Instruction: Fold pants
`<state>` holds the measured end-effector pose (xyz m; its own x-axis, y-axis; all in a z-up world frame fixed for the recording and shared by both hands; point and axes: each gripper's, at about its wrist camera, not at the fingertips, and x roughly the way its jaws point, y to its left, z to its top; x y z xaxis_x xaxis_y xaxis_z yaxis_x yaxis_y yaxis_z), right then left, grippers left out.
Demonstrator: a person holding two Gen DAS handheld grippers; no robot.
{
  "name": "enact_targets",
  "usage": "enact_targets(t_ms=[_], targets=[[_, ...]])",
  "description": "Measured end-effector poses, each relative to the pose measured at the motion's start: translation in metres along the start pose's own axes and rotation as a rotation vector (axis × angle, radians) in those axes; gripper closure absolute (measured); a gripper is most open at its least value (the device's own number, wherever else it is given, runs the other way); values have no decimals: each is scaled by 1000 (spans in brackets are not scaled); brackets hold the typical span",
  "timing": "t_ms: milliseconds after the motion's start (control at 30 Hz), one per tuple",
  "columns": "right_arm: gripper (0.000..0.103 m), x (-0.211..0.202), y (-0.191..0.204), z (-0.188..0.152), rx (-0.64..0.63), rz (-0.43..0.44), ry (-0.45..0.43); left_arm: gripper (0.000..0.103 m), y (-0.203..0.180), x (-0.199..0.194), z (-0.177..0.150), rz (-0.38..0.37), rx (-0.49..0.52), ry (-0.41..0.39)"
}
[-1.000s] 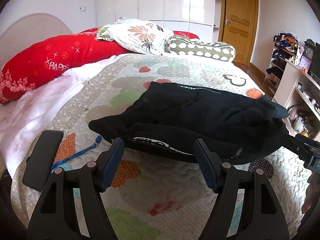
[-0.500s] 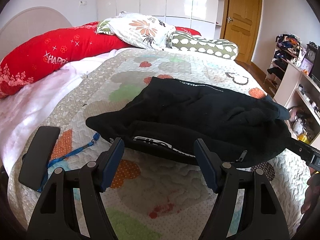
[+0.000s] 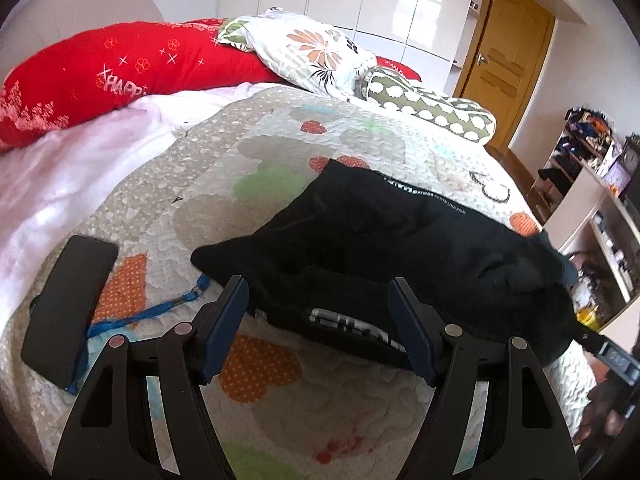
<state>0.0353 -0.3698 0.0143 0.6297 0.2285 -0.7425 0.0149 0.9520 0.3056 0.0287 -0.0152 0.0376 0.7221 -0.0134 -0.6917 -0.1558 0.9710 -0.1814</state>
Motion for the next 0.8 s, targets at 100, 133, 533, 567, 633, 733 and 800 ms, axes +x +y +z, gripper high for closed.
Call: enact_targets(t_ms=[100,133,533,567,633,733,800], targets=[[2,13,-11,7,51,25,18,31,1,7,9,-19,-21,10],[2,19,-14,10,70,36,25,31,2,10,11,-24,-29,15],[86,52,-13,22,-2,50,-5,65,-5,59,1,-60,-35,121],[92,48,-11,21,-20,56,-15,76,-5,58,0,-30,-23,119],[95,35,-8,17,-37,89,-38,86,-2,52,0,-38,-27,107],[97,9,1,10,-99,88,-68,88,5,38,1,-74,-30,87],[97,-6,2,0,-114,109,-58,89,9,26,-1,-90,-19,78]])
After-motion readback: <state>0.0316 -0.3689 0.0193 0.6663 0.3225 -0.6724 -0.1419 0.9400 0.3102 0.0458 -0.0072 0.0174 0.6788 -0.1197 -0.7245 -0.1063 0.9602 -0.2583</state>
